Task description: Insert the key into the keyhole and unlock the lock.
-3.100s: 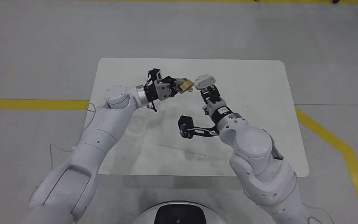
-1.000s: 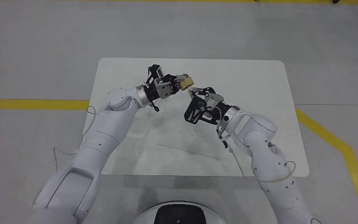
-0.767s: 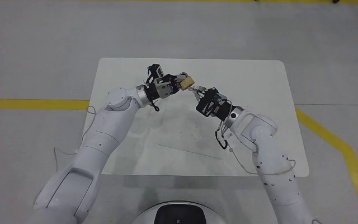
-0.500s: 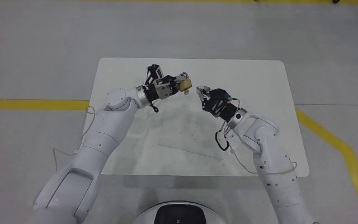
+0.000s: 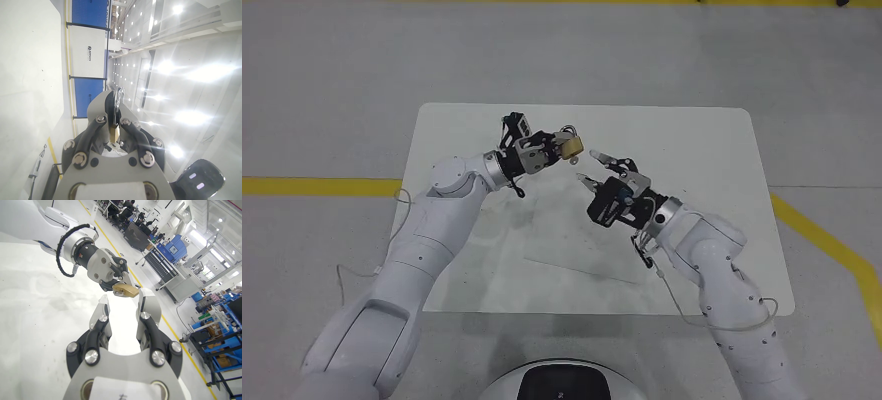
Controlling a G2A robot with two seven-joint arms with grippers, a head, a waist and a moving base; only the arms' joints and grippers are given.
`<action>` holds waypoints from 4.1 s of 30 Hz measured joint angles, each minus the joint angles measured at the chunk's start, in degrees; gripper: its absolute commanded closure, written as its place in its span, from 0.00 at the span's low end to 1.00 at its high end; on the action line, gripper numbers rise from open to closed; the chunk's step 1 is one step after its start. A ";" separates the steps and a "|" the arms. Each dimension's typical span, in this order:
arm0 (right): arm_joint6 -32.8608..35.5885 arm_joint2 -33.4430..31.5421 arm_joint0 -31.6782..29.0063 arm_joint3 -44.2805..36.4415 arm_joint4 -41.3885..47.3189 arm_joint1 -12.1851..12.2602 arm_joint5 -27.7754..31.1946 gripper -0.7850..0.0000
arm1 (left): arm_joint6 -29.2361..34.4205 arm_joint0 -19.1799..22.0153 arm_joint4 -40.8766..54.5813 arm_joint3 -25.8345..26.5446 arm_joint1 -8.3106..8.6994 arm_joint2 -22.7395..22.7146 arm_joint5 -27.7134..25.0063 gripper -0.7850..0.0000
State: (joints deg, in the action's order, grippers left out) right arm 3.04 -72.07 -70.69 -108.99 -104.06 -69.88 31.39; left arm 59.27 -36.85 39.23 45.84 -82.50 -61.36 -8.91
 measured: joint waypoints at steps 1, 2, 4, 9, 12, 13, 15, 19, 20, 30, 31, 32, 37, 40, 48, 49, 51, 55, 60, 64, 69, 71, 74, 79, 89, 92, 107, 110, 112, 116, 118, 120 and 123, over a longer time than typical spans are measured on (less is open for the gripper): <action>0.25 0.39 0.15 -0.11 -0.63 0.00 -0.16 0.62 | -0.05 0.04 -0.02 -0.04 -0.03 0.04 0.00 1.00; 0.53 0.78 0.33 -0.19 -1.25 -0.01 -0.33 0.64 | -0.10 0.07 -0.07 -0.08 -0.06 0.06 -0.03 1.00; 1.37 1.66 0.87 -0.33 -2.95 -0.03 -0.70 0.68 | -0.16 0.15 -0.11 -0.16 -0.11 0.07 -0.09 1.00; 2.75 3.65 1.81 -1.01 -6.85 -0.06 -1.43 0.67 | -0.41 0.24 -0.11 -0.24 -0.15 -0.15 -0.22 1.00; 3.21 4.72 2.50 -1.03 -8.57 -0.07 -1.11 0.61 | -0.47 0.18 -0.12 -0.20 -0.17 -0.24 -0.19 1.00; 3.45 5.02 2.76 -0.96 -9.04 -0.09 -1.07 0.60 | -0.45 0.16 -0.16 -0.18 -0.18 -0.24 -0.17 1.00; 4.22 5.69 3.21 -0.97 -9.86 -0.16 -1.34 0.60 | -0.33 0.12 -0.26 -0.12 -0.19 -0.24 -0.13 1.00; 5.73 6.83 3.72 -1.01 -10.69 -0.36 -2.36 0.87 | -0.16 0.07 -0.25 -0.08 -0.23 -0.28 0.07 1.00; 6.13 7.14 3.84 -0.87 -10.95 -0.41 -2.56 1.00 | -0.11 0.04 -0.23 -0.08 -0.23 -0.30 0.08 1.00; 8.78 7.70 4.12 0.83 -7.23 -1.01 -5.24 1.00 | 0.30 -0.24 0.03 -0.23 -0.24 -0.74 -0.05 1.00; 8.67 7.45 3.96 0.94 -6.31 -1.04 -5.54 1.00 | 0.36 -0.25 0.04 -0.24 -0.25 -0.76 -0.05 1.00; 8.46 7.18 3.80 1.08 -5.34 -1.07 -5.77 1.00 | 0.43 -0.26 0.06 -0.24 -0.26 -0.78 -0.06 1.00; 5.52 5.15 2.36 2.38 3.55 -1.38 -7.99 1.00 | 1.06 -0.21 -0.01 -0.31 -0.30 -0.82 -0.64 1.00; 2.80 4.03 2.02 4.41 11.20 -1.60 -7.64 1.00 | 1.50 -0.12 -0.32 -0.44 -0.28 -0.88 -1.32 1.00; 2.15 2.51 2.31 6.80 18.88 -1.67 -6.80 1.00 | 2.59 -0.22 -0.22 -0.51 -0.02 -1.94 -3.37 1.00; 2.16 2.38 2.35 6.88 19.13 -1.65 -6.65 1.00 | 2.66 -0.22 -0.21 -0.49 0.01 -2.07 -3.61 1.00; 2.29 2.27 2.41 6.94 19.50 -1.61 -6.26 1.00 | 2.84 -0.21 -0.24 -0.50 0.07 -2.30 -3.97 1.00; 2.72 2.06 3.08 7.40 21.10 -1.46 -3.29 0.00 | 2.60 0.07 -0.77 -0.82 0.28 -2.85 -4.39 1.00; 2.84 1.85 3.28 7.52 21.41 -1.41 -2.78 0.00 | 2.11 0.69 -2.48 -0.48 1.21 -5.05 -5.28 1.00; 2.83 1.86 3.28 7.51 21.40 -1.42 -2.79 0.00 | 2.26 0.24 -3.50 1.13 2.75 -8.74 -4.41 1.00; 2.84 1.75 3.09 6.97 20.78 -1.38 -3.29 0.00 | 3.71 -1.24 -9.40 3.83 4.50 -10.16 0.65 1.00; 2.70 0.97 2.37 5.53 19.67 -1.27 -4.93 0.00 | 4.35 -1.48 -13.98 4.52 4.95 -9.08 1.90 1.00; 0.32 -2.13 0.06 3.71 21.68 -1.01 -7.60 0.00 | 4.70 -1.72 -20.84 5.16 5.34 -6.93 2.66 1.00; -1.46 -7.04 -3.50 2.33 25.02 -0.67 -10.91 0.00 | 4.49 -1.57 -26.82 4.44 4.92 -2.87 1.62 1.00; -1.44 -6.93 -3.41 2.35 24.88 -0.68 -10.84 0.00 | 4.29 2.61 -39.53 -0.35 1.43 11.04 0.81 1.00; -1.44 -6.93 -3.41 2.35 24.88 -0.68 -10.84 0.00 | 2.87 4.03 -41.70 -2.33 0.33 13.75 0.37 1.00; -1.44 -6.93 -3.41 2.35 24.89 -0.68 -10.84 0.00 | 0.30 5.16 -36.80 -8.30 -1.25 13.69 -4.69 0.00; -1.44 -6.93 -3.41 2.35 24.89 -0.68 -10.85 0.00 | -0.75 4.20 -33.36 -7.29 0.20 9.61 -6.91 0.00; -1.44 -6.93 -3.41 2.35 24.89 -0.68 -10.85 0.00 | -1.56 2.83 -31.04 -5.42 1.68 5.79 -8.90 0.00; -1.44 -6.93 -3.41 2.35 24.89 -0.68 -10.85 0.00 | -3.80 -2.29 -27.54 2.13 5.22 -3.44 -13.83 0.00; -1.44 -6.92 -3.44 2.36 24.93 -0.69 -10.87 0.00 | -6.07 -6.39 -28.67 8.12 7.17 -8.66 -15.93 0.00; -1.23 -6.92 -3.55 2.67 25.61 -0.72 -11.24 0.00 | -9.50 -11.10 -31.21 14.86 8.78 -13.60 -16.99 0.00; -0.38 -7.55 -3.07 3.74 25.91 -0.72 -12.74 0.00 | -14.99 -17.82 -35.16 24.03 10.34 -19.56 -18.23 0.00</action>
State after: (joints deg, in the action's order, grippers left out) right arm 2.66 -79.62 -73.76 -105.25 -78.16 -70.60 18.65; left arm 44.28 -54.66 4.07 69.87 -72.16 -80.92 -27.14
